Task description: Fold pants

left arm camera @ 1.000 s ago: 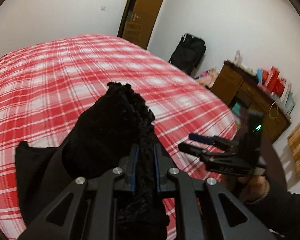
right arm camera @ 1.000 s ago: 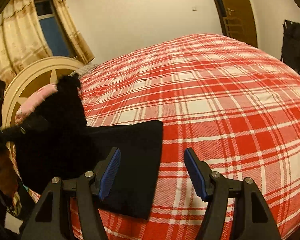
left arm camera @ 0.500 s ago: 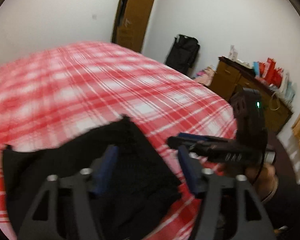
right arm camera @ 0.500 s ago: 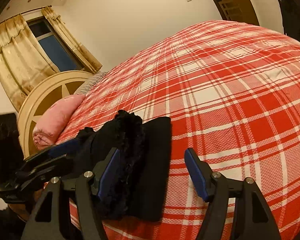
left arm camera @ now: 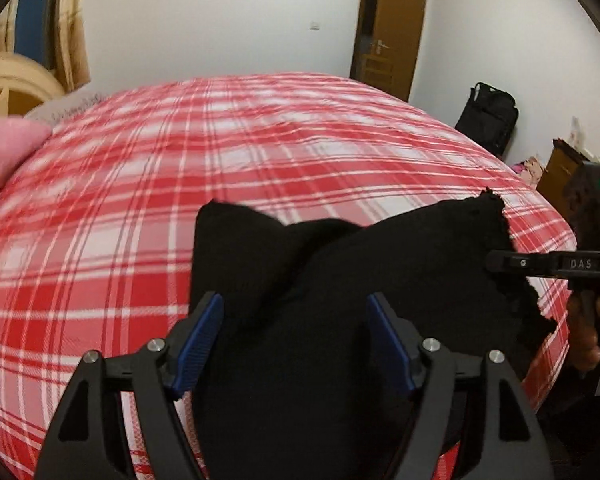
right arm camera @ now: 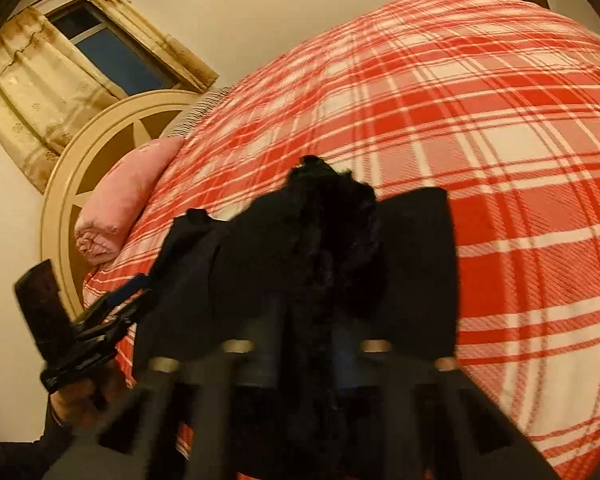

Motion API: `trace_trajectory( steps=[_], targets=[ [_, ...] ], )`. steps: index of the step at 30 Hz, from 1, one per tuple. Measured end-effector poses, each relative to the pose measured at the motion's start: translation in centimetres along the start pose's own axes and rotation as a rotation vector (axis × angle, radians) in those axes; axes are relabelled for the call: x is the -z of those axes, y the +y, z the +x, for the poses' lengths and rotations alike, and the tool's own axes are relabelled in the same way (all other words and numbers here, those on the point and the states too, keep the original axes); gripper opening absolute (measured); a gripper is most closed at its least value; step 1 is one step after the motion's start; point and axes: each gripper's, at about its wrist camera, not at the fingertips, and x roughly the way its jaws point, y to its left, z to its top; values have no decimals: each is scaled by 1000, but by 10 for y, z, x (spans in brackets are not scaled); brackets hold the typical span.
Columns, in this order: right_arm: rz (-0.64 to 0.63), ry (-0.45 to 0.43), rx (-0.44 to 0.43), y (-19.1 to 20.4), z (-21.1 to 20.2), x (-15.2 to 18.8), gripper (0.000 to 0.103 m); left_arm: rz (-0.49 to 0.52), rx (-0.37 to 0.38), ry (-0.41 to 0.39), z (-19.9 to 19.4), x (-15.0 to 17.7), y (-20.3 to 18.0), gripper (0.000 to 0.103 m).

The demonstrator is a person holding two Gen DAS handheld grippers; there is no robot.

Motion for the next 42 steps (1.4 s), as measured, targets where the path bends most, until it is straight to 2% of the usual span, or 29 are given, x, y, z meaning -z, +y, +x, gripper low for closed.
trace_trajectory(
  steps=[2,6,8,10,11,12,13,14,15,16,17,19,21,23,25,29,32,34,36,39,42],
  targets=[
    [-39,-25,4,10,-10,-2,10,-1,7,-3,0,1,0,76],
    [-75,-73,57,13,-32,-8,9,15,15,-3,2,4,-7,77],
    [-30,-62,87,-4,-32,-10,9,34,2,8,7,10,-11,79],
    [0,12,128,-25,-16,-7,11,51,-21,21,13,14,-11,81],
    [6,38,135,-33,-8,-4,17,48,-37,30,17,14,-10,82],
    [14,15,127,-37,-10,-2,19,46,-49,25,17,10,-7,82],
    [16,-3,129,-37,-15,-2,32,46,-62,4,14,3,-4,82],
    [1,-18,161,-33,-21,-2,49,43,-74,-14,10,-5,-1,82],
    [-24,-43,198,-27,-27,-3,55,34,-82,-29,8,-11,4,84],
    [-71,-97,231,-17,-39,-3,55,18,-91,-47,5,-19,9,88],
    [-109,-134,233,-8,-48,-2,55,4,-108,-64,6,-26,17,96],
    [-202,-174,196,17,-60,2,55,26,-176,-43,19,-35,22,99],
    [-310,-127,155,43,-53,12,55,52,-218,17,44,-37,27,99],
    [-409,-7,154,59,-30,32,55,57,-255,75,65,-36,32,98],
    [-455,89,224,59,-10,51,55,60,-257,80,74,-35,33,100],
    [-563,92,285,62,-10,73,55,16,-234,84,77,-33,38,103],
    [-604,109,305,66,-16,73,55,-4,-230,58,58,-34,41,99],
    [-611,69,282,72,-27,69,55,-41,-218,6,32,-30,44,98],
    [-593,5,216,74,-39,58,55,-61,-167,-25,6,-23,44,100],
    [-564,-87,149,77,-44,30,58,-45,-128,-20,-16,-8,32,100],
    [-506,-119,158,73,-26,0,58,-18,-76,10,-18,4,14,101]
  ],
)
